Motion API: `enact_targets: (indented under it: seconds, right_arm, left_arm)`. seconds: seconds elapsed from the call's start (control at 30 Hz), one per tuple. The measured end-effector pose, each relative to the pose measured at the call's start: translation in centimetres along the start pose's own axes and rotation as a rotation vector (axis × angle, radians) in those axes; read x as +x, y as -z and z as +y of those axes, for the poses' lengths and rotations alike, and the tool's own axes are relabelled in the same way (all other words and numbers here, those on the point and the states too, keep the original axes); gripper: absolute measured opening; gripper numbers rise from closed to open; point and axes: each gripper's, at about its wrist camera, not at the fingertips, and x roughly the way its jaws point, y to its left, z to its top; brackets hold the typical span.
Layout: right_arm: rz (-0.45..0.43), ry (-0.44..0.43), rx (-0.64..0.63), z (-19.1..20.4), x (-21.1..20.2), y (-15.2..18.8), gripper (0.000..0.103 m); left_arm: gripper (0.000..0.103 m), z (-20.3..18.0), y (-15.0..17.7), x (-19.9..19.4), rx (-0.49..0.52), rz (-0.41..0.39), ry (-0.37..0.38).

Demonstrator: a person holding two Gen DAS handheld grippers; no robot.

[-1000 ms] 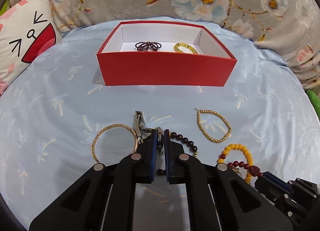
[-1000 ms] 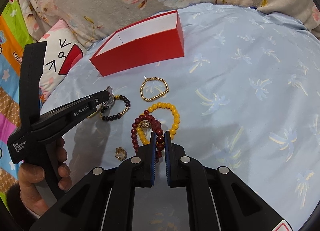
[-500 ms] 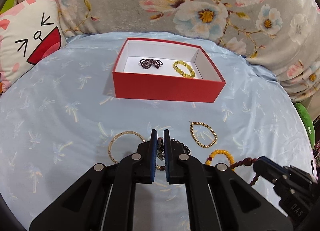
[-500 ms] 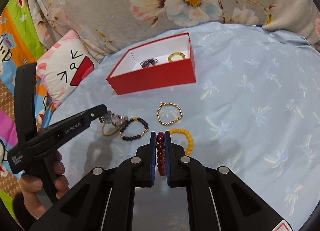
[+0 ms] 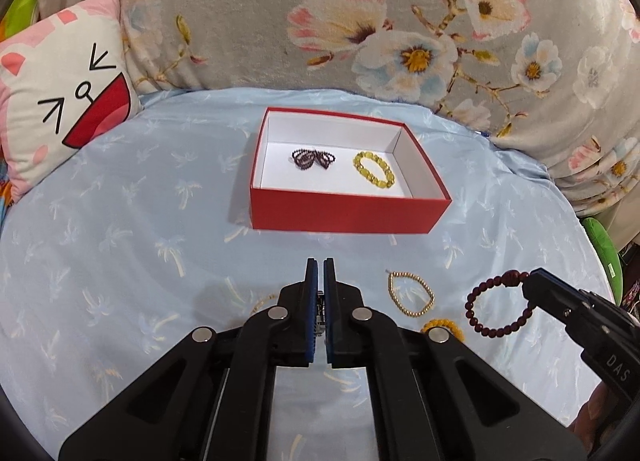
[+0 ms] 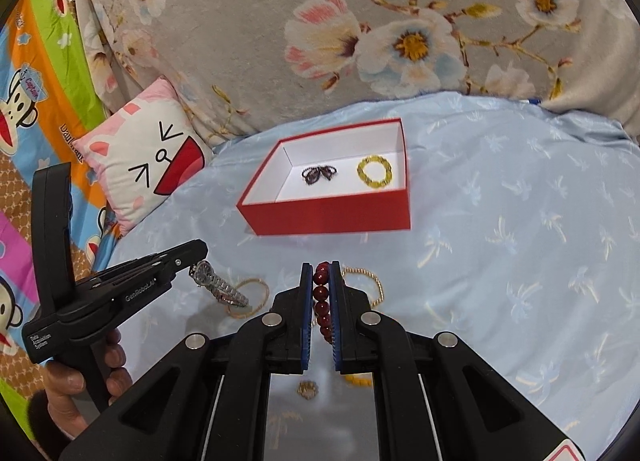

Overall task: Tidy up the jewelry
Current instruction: 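Carry the silver watch and red bead bracelet over the red box with both tools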

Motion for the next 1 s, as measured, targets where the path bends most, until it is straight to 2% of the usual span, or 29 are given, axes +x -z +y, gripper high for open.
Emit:
enact_targets:
  seconds: [0.23, 0.43, 0.53, 0.63, 0.7, 0.73, 0.77, 0.8, 0.83, 0.87, 1.0]
  right_arm:
    - [-0.036, 0.002, -0.042, 0.6, 1.6, -4.2, 0.007]
    - [-0.035, 0.000, -0.028, 0.2, 5.4, -8.1, 0.008]
    - [-0.027, 0.003, -0.017, 0.0, 7.2, -9.7, 0.007]
    - [-0.025, 0.008, -0.025, 0.1, 7.6, -9.8, 0.007]
    - [-0.023, 0.025, -0.036, 0.2, 7.6, -9.0, 0.007]
    - [-0.015, 0.026, -0.032, 0.1, 7.7, -8.5, 0.007]
    - [-0.001, 0.015, -0.018, -0.1, 7.8, -7.8, 0.007]
    - [0.012, 0.007, -0.008, -0.2, 7.9, -7.2, 0.007]
    - [0.024, 0.004, -0.001, -0.3, 7.9, -6.5, 0.007]
    - [0.037, 0.003, 0.002, -0.4, 8.0, -5.8, 0.007]
    - [0.069, -0.004, 0.025, -0.5, 8.1, -4.0, 0.008]
  left_arm:
    - [0.000, -0.4, -4.2, 0.0, 0.051, -0.062, -0.007]
    - [0.000, -0.8, -8.7, 2.7, 0.063, -0.107, -0.012]
    - [0.000, -0.4, -9.8, 3.8, 0.049, -0.098, -0.022]
    - [0.001, 0.4, -8.8, 3.5, 0.060, -0.099, -0.029]
    - [0.001, 1.0, -7.2, 3.8, 0.060, -0.070, -0.023]
    - [0.005, 1.3, -6.2, 4.1, 0.051, -0.054, -0.026]
    - [0.017, 1.5, -5.3, 4.4, 0.046, -0.035, -0.028]
    - [0.025, 1.7, -4.1, 4.8, 0.045, -0.016, -0.028]
    - [0.041, 1.8, -3.1, 5.3, 0.040, -0.003, -0.038]
    - [0.045, 2.0, -1.8, 5.9, 0.034, 0.012, -0.055]
    - [0.045, 2.1, 0.3, 8.4, 0.012, 0.074, -0.045]
